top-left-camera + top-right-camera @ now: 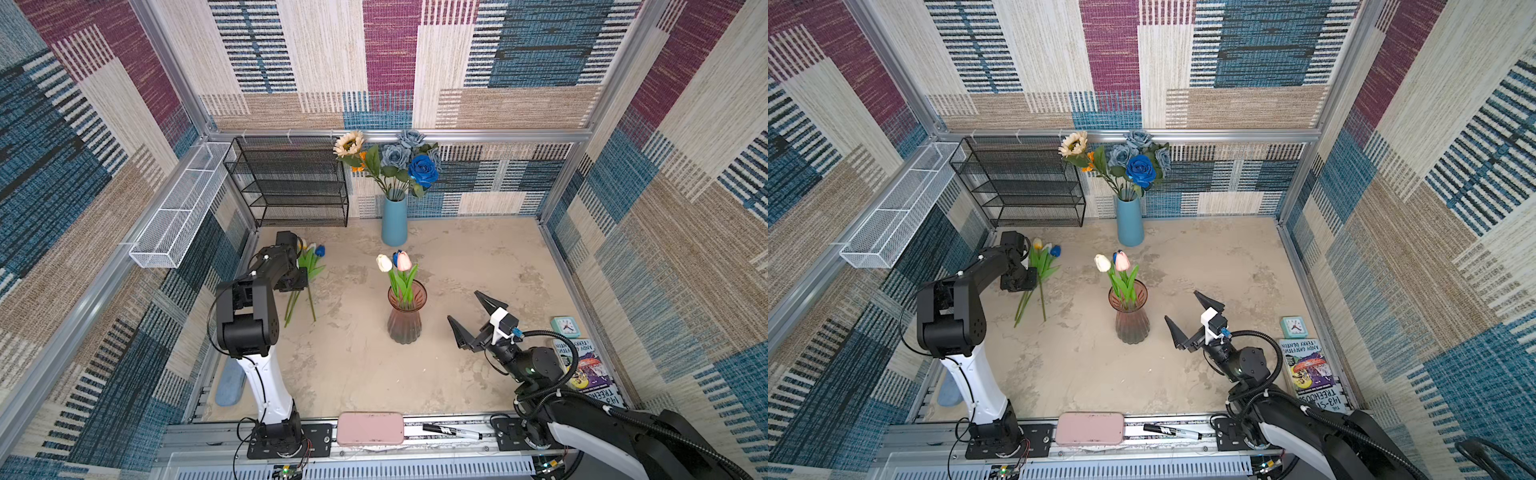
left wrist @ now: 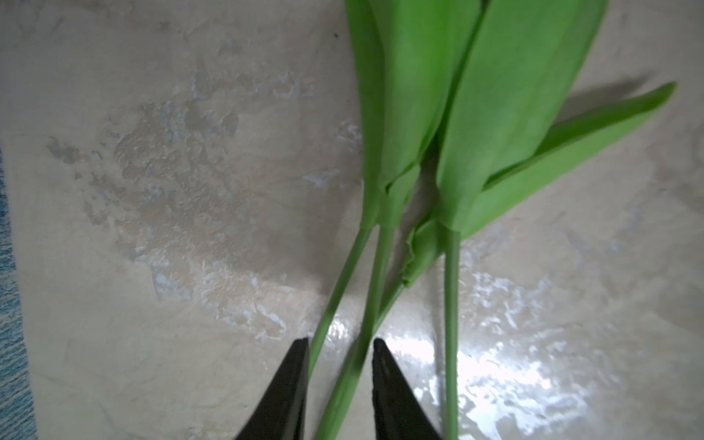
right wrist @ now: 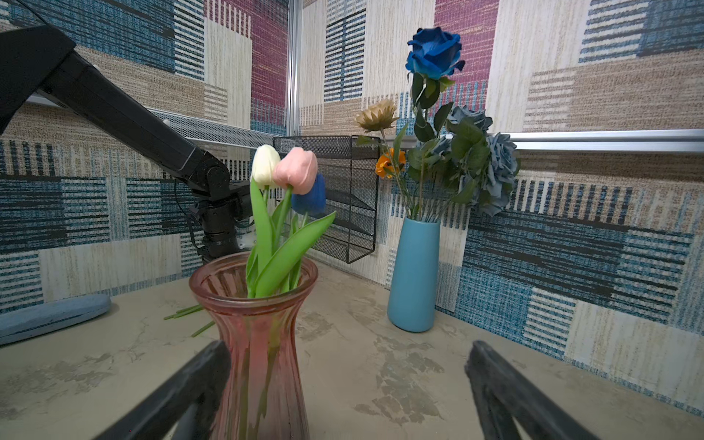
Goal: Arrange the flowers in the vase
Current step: 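Move the left gripper back to the loose tulips and grasp a white tulip stem, then lift the white tulip upright and carry it over the pink vase with the left gripper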
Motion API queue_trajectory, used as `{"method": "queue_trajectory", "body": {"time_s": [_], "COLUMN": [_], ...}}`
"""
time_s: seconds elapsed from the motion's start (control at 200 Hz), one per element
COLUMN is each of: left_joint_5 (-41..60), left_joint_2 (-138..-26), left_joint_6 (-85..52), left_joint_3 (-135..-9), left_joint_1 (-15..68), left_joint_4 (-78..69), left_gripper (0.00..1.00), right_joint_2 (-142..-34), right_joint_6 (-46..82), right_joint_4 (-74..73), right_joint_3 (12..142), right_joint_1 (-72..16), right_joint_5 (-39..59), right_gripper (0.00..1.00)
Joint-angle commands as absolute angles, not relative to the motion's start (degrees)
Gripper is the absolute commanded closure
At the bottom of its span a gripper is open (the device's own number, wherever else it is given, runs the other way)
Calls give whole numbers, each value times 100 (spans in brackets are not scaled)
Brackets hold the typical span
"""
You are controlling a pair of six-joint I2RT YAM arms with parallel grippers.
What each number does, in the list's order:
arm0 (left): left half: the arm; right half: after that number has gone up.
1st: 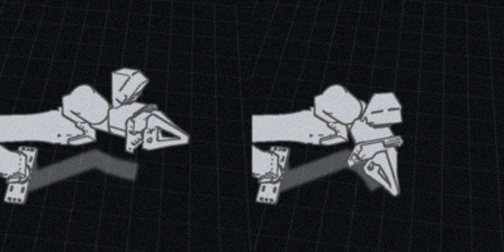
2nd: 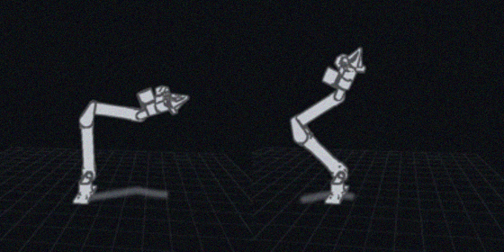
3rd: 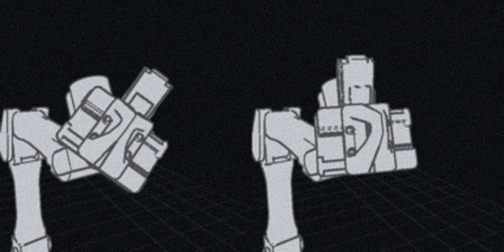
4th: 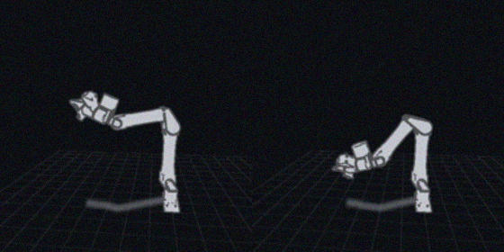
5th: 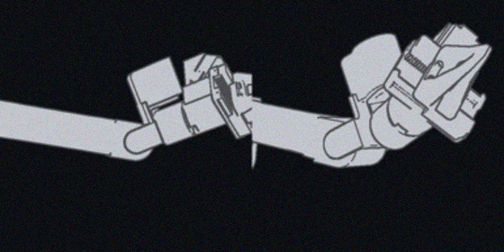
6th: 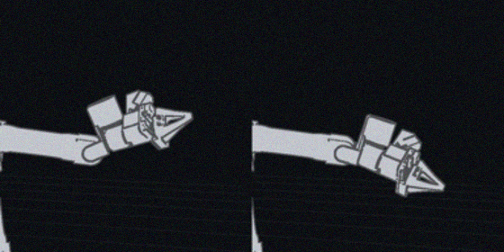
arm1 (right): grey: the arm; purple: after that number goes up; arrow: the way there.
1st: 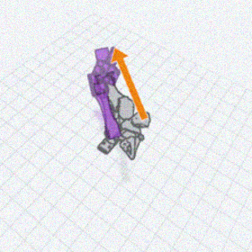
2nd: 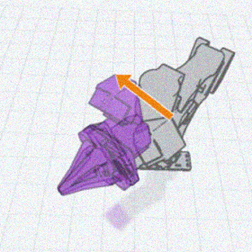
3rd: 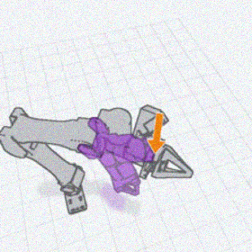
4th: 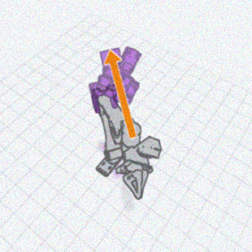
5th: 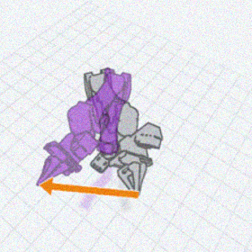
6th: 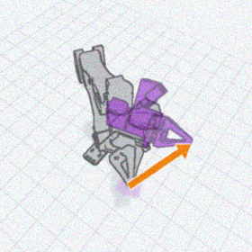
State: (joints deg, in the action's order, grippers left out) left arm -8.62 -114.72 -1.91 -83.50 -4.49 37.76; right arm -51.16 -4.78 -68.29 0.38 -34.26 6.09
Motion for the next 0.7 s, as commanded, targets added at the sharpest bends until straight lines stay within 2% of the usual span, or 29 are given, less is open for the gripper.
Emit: {"method": "queue_trajectory", "body": {"time_s": [0.0,0.1,0.19,0.456,0.696], "left_joint_5": [-881,-890,-818,-765,-518], "left_joint_2": [-11607,-11780,-11821,-11319,-10407], "left_joint_6": [57,88,64,-89,-513], "left_joint_3": [-8458,-8597,-8636,-8468,-7873], "left_joint_1": [-457,-466,-466,-422,-229], "left_joint_4": [3785,3845,3859,3974,3905], "left_gripper": [72,76,86,92,92], "right_joint_2": [-5133,-5107,-5090,-5098,-5081], "right_joint_6": [-448,-448,-448,-442,-436], "right_joint_4": [-7051,-7015,-7005,-7009,-6997], "right_joint_3": [93,105,99,104,97], "right_joint_1": [-3437,-3439,-3437,-3437,-3437], "right_joint_5": [684,684,694,700,721], "right_gripper": [0,0,0,0,0]}}
